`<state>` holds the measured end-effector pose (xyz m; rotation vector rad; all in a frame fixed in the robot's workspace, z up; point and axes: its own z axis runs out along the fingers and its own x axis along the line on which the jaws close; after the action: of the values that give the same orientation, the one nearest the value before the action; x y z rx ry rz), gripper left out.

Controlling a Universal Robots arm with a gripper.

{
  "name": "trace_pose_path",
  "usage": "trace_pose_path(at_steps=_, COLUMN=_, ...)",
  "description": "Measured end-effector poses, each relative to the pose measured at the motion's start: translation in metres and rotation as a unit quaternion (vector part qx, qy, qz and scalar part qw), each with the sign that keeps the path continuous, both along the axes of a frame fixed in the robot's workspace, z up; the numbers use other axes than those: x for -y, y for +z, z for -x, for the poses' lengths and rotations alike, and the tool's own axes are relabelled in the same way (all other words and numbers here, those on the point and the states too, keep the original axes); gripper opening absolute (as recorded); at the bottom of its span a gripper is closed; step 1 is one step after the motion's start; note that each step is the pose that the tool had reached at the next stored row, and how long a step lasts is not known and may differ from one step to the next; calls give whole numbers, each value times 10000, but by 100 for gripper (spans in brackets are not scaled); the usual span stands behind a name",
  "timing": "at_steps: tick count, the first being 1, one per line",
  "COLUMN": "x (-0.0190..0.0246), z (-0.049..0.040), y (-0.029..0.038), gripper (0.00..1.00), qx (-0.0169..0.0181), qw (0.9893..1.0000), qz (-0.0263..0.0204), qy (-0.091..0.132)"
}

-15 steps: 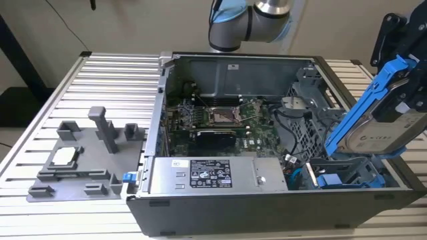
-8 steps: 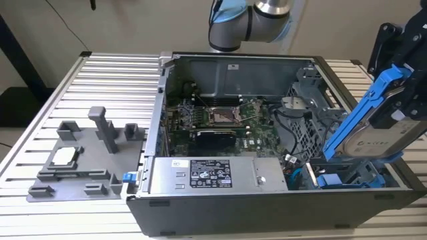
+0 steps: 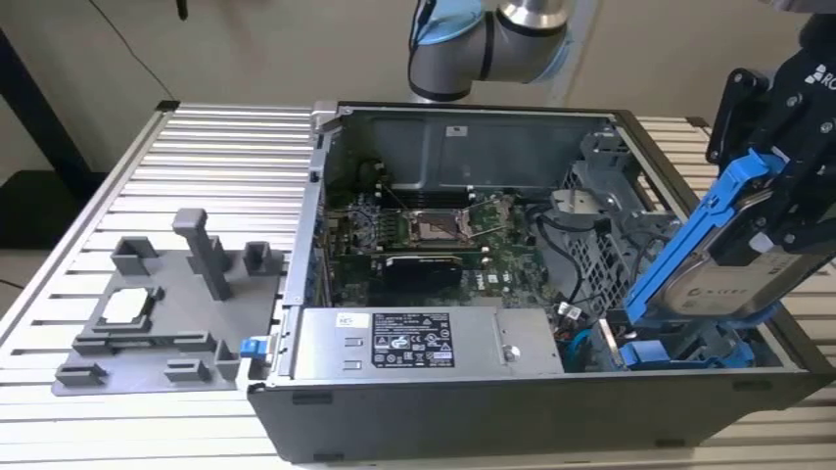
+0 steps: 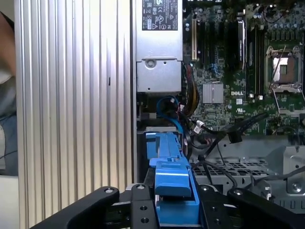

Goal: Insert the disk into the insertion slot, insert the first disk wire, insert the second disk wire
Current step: 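Insert the disk into the insertion slot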

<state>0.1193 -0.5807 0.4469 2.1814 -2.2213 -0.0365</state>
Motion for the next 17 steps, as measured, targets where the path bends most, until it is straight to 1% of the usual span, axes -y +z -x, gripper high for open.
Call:
trace_pose_path(at_steps=3, x=-18, z=0, y=-44, gripper=33, qx=20, qw=10000, qz=-1, qy=0)
trace_pose_path(at_steps=5, x=-28, z=1, y=-70, gripper=33, qx=45, qw=10000, qz=-2, qy=3)
trace_pose_path(at_steps=10, x=-71, z=0, y=-141, gripper=33, qx=112, qw=9999, qz=-1, qy=30)
trace_pose_path(at_steps=13, x=-89, z=0, y=-185, gripper=33, qx=119, qw=9999, qz=-2, qy=49)
trace_pose_path(at_steps=15, x=-92, z=1, y=-219, gripper=33, qx=132, qw=9999, qz=-2, qy=61)
trace_pose_path(at_steps=17, x=-92, z=0, y=-245, gripper=33, qx=134, qw=9999, qz=-2, qy=63)
